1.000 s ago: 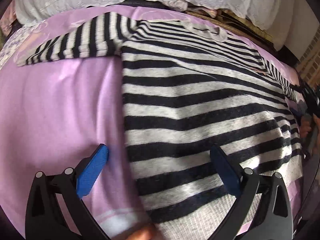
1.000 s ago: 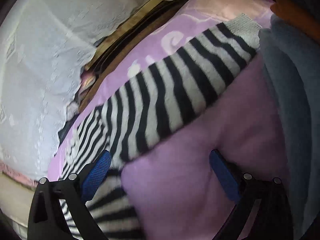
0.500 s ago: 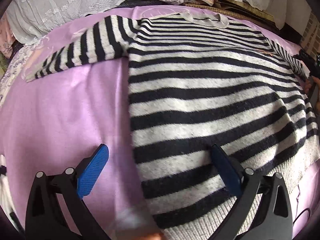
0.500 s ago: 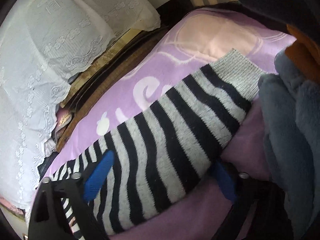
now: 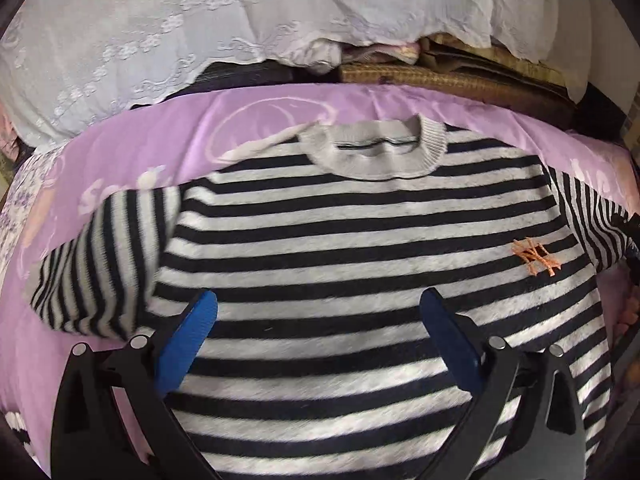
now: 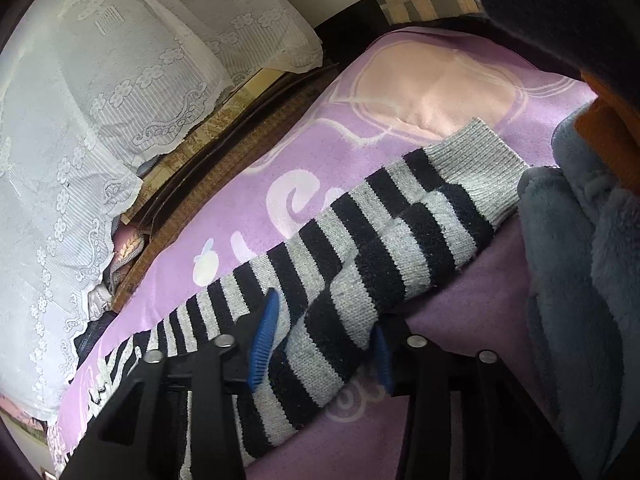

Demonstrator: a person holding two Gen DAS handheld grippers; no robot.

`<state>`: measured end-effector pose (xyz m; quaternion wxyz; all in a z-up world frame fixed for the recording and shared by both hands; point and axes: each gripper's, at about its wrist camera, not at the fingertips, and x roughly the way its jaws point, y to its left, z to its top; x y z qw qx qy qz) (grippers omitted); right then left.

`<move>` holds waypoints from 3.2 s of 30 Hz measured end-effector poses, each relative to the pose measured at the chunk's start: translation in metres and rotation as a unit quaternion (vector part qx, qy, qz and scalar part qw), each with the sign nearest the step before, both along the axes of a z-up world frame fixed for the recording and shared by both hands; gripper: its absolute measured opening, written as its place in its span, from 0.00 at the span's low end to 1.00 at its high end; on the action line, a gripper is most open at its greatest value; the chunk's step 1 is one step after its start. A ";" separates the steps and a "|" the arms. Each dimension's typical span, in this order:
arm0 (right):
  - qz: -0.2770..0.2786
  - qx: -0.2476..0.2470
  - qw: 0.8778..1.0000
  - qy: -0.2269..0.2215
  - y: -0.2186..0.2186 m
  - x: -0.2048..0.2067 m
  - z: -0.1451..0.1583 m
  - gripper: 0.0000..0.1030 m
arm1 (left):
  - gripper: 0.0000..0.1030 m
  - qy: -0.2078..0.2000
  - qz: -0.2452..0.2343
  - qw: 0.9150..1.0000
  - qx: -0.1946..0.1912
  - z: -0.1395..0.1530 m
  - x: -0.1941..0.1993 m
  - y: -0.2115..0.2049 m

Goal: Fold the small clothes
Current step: 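Move the right gripper to a sweater sleeve cuff and close on it, then lift the held sleeve with the right gripper and fold it across the body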

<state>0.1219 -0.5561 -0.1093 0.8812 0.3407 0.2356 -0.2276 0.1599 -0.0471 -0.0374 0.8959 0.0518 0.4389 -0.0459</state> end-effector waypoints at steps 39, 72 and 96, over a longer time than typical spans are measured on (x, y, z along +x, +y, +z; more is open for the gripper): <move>0.216 -0.232 0.946 -0.067 0.215 0.013 0.124 0.11 | 0.96 0.044 0.024 0.992 -0.112 -0.029 0.060 0.005; 0.398 -0.252 0.881 0.028 0.334 -0.014 0.092 0.73 | 0.96 0.047 0.085 0.989 -0.112 -0.013 0.066 0.080; 0.359 -0.123 0.922 0.071 0.289 0.029 0.070 0.43 | 0.96 0.013 0.100 0.986 -0.130 0.009 0.052 0.094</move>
